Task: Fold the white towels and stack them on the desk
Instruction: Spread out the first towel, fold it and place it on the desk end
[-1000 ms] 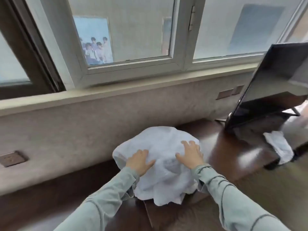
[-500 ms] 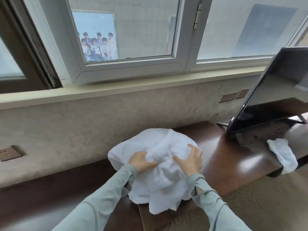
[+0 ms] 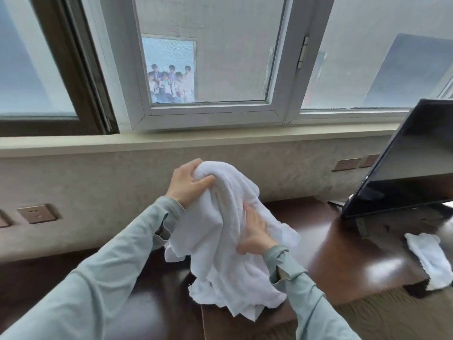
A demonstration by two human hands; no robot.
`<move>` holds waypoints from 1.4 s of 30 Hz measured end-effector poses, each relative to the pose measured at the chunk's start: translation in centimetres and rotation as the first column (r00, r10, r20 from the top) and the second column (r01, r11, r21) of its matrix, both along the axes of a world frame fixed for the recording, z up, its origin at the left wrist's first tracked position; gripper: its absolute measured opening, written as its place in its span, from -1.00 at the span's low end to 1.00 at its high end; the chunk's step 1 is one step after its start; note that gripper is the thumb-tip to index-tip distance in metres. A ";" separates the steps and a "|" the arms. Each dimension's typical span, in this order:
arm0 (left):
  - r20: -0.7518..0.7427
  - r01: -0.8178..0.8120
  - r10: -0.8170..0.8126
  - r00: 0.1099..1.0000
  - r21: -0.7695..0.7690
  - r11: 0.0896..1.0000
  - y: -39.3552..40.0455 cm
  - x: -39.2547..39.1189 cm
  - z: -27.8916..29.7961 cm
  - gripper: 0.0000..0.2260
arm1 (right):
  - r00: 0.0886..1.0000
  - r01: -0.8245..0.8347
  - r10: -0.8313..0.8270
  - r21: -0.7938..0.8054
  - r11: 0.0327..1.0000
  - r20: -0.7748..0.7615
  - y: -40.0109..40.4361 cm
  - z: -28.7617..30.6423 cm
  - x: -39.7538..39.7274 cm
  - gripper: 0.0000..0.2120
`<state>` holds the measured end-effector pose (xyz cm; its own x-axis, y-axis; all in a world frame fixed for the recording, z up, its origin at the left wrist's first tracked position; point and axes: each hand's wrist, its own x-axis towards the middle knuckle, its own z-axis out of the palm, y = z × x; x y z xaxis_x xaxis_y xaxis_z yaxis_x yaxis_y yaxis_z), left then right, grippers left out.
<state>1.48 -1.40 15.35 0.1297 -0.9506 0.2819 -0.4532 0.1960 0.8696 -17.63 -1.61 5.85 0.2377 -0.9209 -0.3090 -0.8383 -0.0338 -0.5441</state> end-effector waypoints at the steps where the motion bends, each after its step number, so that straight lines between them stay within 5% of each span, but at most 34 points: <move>1: -0.024 -0.009 0.009 1.000 -0.012 1.000 0.4 0.6 0.5 -0.77 | 0.997 -0.040 0.038 -0.026 0.999 -0.072 0.2 -0.1 0.5 0.22; 3: -0.102 0.019 -0.021 0.995 -0.018 1.000 1.3 2.0 1.5 -0.73 | 0.993 -0.029 0.010 -0.159 0.987 -0.118 0.6 -0.5 1.7 0.31; 6: -0.199 0.054 -0.060 0.978 -0.035 0.998 3.2 4.6 2.8 -0.81 | 0.985 0.161 -0.126 -0.350 0.923 0.120 0.7 -0.9 3.6 0.25; 9: -0.228 -0.006 -0.004 0.974 -0.043 0.999 5.2 7.5 3.1 -0.85 | 0.891 0.318 -0.212 -0.219 0.923 0.400 -0.4 0.4 4.9 -0.08; 13: -0.273 -0.266 0.259 0.927 0.013 0.964 7.4 11.4 1.4 -0.81 | 0.947 0.149 -0.064 -0.256 0.955 0.315 -1.8 2.5 6.9 -0.43; 19: -0.317 -0.485 0.481 0.818 0.072 0.872 10.0 16.1 -2.0 -0.76 | 0.875 0.138 -0.005 -0.240 0.961 0.485 -2.8 6.6 11.3 -0.73; 24: -0.242 -0.579 0.561 0.791 -0.001 0.816 11.2 22.1 -2.2 -0.84 | 0.888 0.085 0.097 -0.367 0.926 0.449 -2.4 7.7 17.5 -0.57; 27: -0.150 -0.600 0.591 0.793 -0.025 0.799 12.0 26.9 -2.4 -0.82 | 0.879 0.086 0.137 -0.435 0.896 0.456 -1.8 7.1 21.7 -0.68; 31: -0.027 -0.594 0.593 0.804 -0.030 0.804 13.0 33.7 -3.3 -0.75 | 0.852 0.084 0.165 -0.441 0.893 0.496 -0.3 5.3 27.6 -0.51; 35: 0.052 -0.575 0.574 0.817 0.004 0.818 14.4 40.0 -4.4 -0.72 | 0.837 0.104 0.171 -0.457 0.884 0.520 0.9 3.2 33.0 -0.57; 39: 0.051 -0.521 0.519 0.853 0.092 0.848 15.1 44.2 -6.8 -0.62 | 0.907 -0.004 0.242 -0.565 0.825 0.346 1.0 -0.4 36.0 -0.76; 42: 0.029 -0.436 0.445 0.895 0.257 0.862 15.5 44.6 -11.6 -0.61 | 0.966 -0.094 0.194 -0.467 0.879 0.169 1.1 -5.4 35.9 -0.78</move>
